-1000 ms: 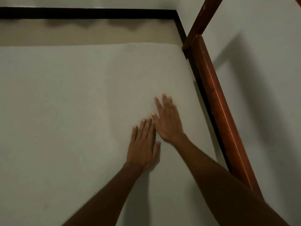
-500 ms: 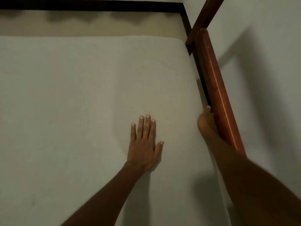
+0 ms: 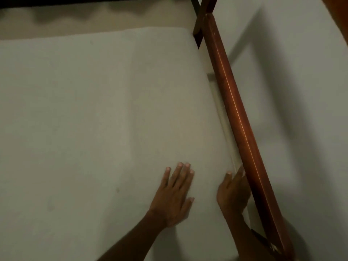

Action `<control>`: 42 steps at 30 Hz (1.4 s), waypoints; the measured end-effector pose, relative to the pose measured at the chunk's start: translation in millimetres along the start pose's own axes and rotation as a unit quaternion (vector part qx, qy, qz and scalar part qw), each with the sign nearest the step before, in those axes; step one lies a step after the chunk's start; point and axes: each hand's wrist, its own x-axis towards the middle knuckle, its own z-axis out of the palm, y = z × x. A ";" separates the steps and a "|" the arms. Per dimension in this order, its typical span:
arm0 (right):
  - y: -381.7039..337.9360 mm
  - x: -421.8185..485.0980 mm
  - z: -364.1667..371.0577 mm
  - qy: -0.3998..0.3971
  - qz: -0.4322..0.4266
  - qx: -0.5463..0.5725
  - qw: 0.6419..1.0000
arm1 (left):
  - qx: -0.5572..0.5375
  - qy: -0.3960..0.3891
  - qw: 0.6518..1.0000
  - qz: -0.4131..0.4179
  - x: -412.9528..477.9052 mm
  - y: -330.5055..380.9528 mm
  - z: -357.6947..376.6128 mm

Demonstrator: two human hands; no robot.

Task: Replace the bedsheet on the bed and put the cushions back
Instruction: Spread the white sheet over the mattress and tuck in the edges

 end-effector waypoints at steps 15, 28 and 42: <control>10.4 -138.0 10.4 -0.077 -0.103 -0.104 0.986 | -0.030 -0.036 0.987 -0.156 -141.3 -35.6 5.5; -2.9 -240.5 -120.9 -0.272 -0.164 -0.113 0.941 | -0.239 -0.211 0.931 -0.178 -252.5 60.8 -86.4; -65.4 -322.3 -341.7 -0.238 -0.355 -0.098 0.899 | -0.111 -0.072 0.956 -0.263 -346.7 124.6 -288.6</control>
